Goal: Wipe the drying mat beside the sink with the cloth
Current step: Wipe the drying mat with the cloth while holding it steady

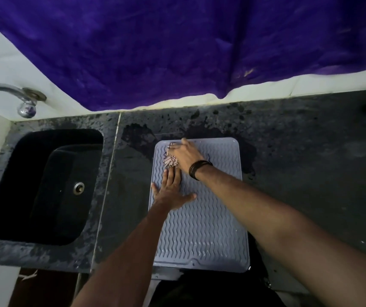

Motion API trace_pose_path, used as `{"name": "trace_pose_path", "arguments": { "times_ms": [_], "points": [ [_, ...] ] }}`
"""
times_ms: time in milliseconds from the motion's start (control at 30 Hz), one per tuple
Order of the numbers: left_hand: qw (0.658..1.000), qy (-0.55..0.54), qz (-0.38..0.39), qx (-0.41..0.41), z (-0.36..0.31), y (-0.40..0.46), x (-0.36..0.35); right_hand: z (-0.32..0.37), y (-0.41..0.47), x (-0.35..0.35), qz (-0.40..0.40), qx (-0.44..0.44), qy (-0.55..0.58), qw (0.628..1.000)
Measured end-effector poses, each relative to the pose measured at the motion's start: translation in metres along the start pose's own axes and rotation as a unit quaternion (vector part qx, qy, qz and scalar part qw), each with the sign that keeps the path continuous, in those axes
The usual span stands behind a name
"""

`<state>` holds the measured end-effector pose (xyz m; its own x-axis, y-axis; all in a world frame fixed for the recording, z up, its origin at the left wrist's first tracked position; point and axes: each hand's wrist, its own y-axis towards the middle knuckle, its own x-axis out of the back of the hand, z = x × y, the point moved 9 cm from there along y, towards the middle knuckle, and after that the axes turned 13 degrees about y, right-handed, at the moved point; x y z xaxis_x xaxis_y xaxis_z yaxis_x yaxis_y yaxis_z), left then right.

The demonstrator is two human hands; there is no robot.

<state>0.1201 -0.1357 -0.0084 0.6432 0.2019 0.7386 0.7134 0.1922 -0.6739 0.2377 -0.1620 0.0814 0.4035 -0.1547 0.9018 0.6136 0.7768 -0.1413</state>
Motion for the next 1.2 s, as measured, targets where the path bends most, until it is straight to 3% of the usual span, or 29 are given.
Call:
{"name": "trace_pose_path", "arguments": {
  "times_ms": [100, 233, 367, 567, 667, 900, 1000, 1067, 1200],
  "points": [
    [1.0, -0.007, -0.01, -0.008, -0.001, -0.001, 0.003, -0.026, -0.017, 0.001, -0.004, -0.008, 0.0, 1.0],
    [1.0, -0.015, -0.013, -0.013, -0.002, -0.003, 0.003, -0.076, -0.054, 0.011, -0.049, -0.094, 0.058, 0.993],
    [1.0, -0.014, -0.008, -0.011, -0.003, -0.005, 0.004, -0.073, -0.054, 0.019, -0.087, -0.149, 0.058, 0.983],
    [1.0, -0.004, -0.007, -0.002, -0.004, -0.004, 0.004, -0.028, -0.022, 0.007, -0.074, -0.051, 0.082, 0.993],
    [1.0, -0.004, -0.006, -0.006, -0.003, -0.003, 0.003, -0.041, -0.029, 0.006, -0.072, -0.051, 0.074, 0.993],
    [1.0, -0.008, -0.007, -0.009, -0.003, -0.003, 0.002, -0.137, -0.085, 0.029, -0.136, -0.199, 0.054, 0.969],
    [1.0, -0.008, -0.001, -0.01, -0.003, -0.004, 0.003, -0.145, -0.088, 0.034, -0.148, -0.251, 0.039, 0.956],
    [1.0, -0.005, 0.001, -0.012, -0.003, -0.004, 0.003, -0.13, -0.076, 0.035, -0.169, -0.246, 0.055, 0.953],
    [1.0, -0.005, -0.001, -0.014, -0.003, -0.002, 0.004, -0.072, -0.03, 0.021, -0.162, -0.139, 0.103, 0.971]
  ]
}}
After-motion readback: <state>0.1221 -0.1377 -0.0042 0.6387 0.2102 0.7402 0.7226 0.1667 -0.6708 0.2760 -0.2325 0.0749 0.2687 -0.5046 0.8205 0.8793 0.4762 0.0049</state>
